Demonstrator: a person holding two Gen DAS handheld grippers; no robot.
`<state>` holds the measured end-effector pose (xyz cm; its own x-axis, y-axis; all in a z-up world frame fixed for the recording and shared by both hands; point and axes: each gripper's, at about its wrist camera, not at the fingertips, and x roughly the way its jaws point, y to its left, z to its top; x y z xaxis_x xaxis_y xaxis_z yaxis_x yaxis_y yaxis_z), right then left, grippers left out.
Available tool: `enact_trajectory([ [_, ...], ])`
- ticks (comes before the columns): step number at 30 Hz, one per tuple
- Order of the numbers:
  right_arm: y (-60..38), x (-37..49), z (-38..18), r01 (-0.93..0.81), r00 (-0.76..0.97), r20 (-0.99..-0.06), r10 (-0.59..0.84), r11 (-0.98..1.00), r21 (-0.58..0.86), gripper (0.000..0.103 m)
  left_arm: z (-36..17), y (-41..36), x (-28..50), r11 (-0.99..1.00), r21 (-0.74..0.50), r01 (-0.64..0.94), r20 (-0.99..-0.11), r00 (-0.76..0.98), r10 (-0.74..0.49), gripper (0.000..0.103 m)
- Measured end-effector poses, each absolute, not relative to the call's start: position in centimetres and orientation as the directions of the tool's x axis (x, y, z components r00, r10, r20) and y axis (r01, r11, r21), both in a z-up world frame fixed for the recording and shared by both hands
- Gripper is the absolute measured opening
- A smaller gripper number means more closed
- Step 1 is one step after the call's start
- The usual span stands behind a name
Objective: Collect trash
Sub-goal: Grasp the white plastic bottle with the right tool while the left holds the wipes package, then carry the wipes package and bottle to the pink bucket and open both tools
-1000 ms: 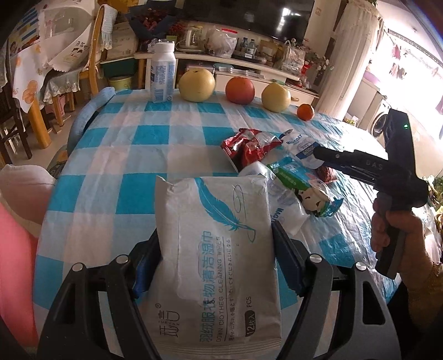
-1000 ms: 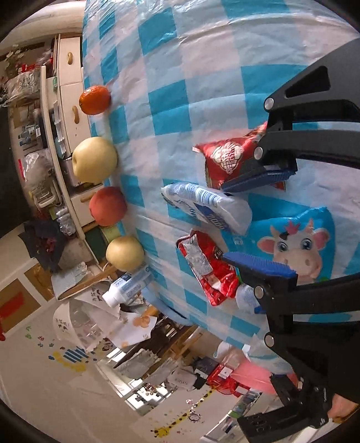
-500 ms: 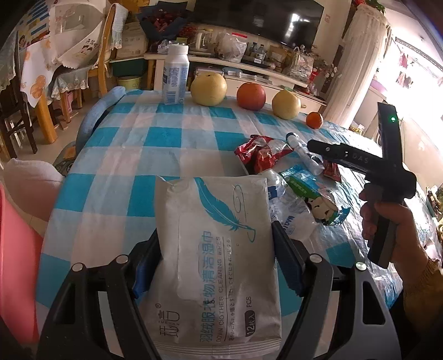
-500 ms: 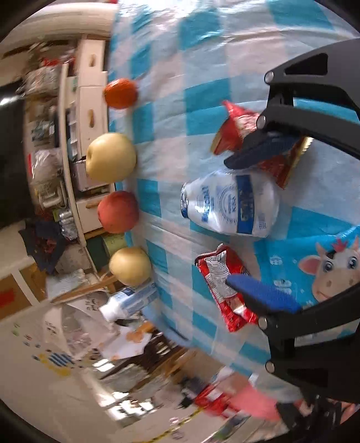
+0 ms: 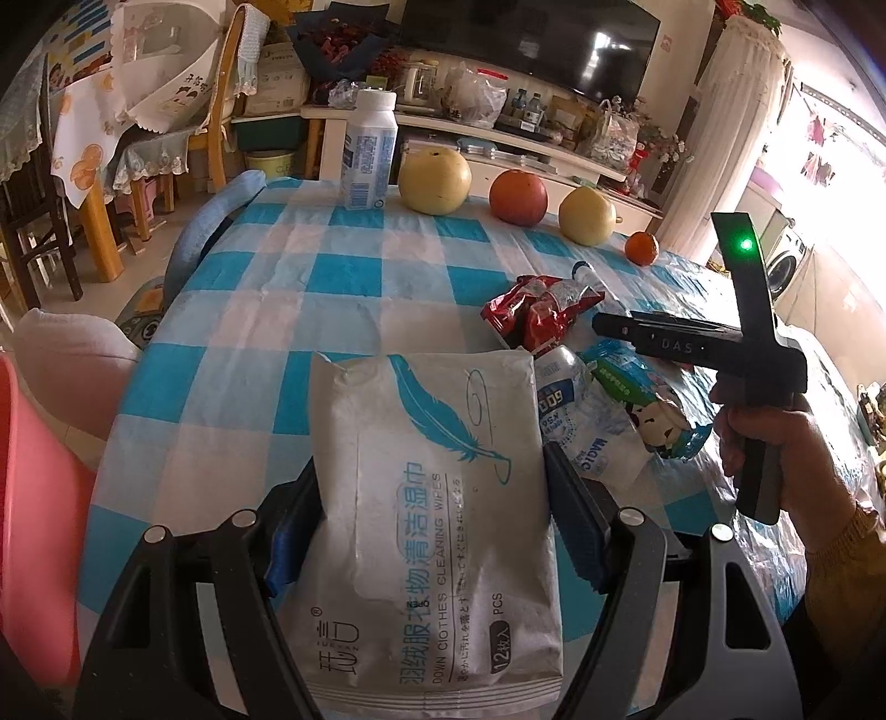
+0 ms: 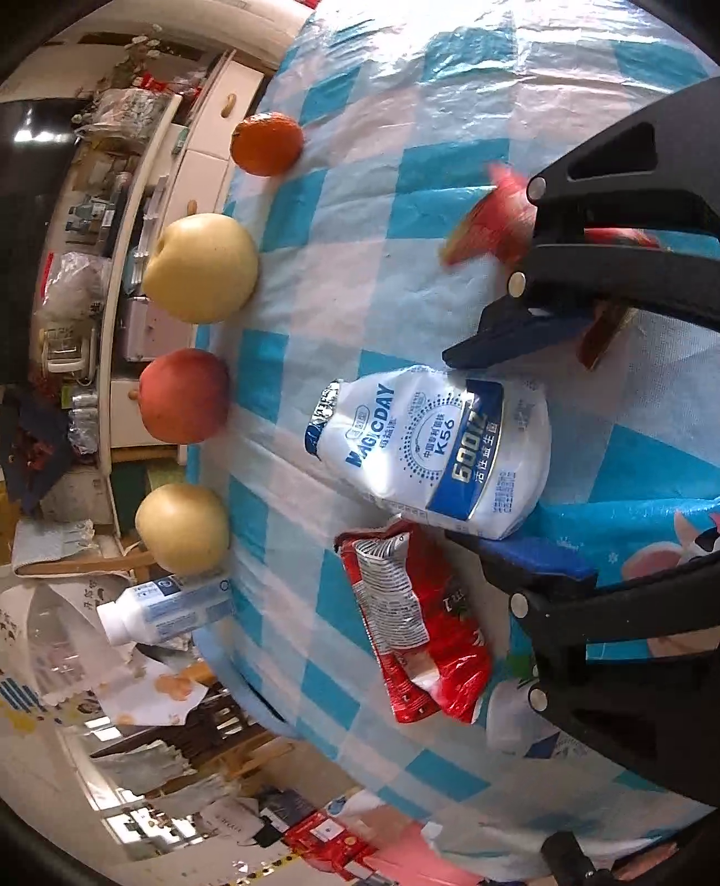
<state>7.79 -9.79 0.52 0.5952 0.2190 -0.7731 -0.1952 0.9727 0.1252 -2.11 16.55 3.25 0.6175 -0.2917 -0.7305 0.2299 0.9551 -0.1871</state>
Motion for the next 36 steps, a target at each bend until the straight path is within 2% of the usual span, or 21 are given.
enact_trajectory([
  [11,-10.7,6.4,1.5,-0.189,0.638,-0.733,0.236,0.971,0.148,0.050,3.6,17.6,-2.2,0.957,-0.199,0.210,-0.721,0.631,-0.288,0.075],
  [16,-10.6,5.4,2.7,-0.190,0.678,-0.702,0.218,0.975,0.119,0.026,3.8,18.0,-2.2,0.955,-0.211,0.209,-0.714,0.634,-0.297,0.075],
  [18,-10.8,5.0,3.1,-0.186,0.688,-0.693,0.216,0.975,0.119,0.022,3.8,18.2,-2.3,0.954,-0.214,0.209,-0.713,0.635,-0.299,0.075],
  [27,-10.8,2.7,3.7,-0.177,0.709,-0.674,0.207,0.978,0.114,0.020,4.2,19.0,-2.7,0.951,-0.238,0.200,-0.694,0.650,-0.310,0.075],
  [36,-9.8,-0.3,7.4,-0.199,0.756,-0.606,0.250,0.968,0.152,0.020,5.2,20.2,-3.2,0.944,-0.270,0.190,-0.653,0.684,-0.325,0.075],
])
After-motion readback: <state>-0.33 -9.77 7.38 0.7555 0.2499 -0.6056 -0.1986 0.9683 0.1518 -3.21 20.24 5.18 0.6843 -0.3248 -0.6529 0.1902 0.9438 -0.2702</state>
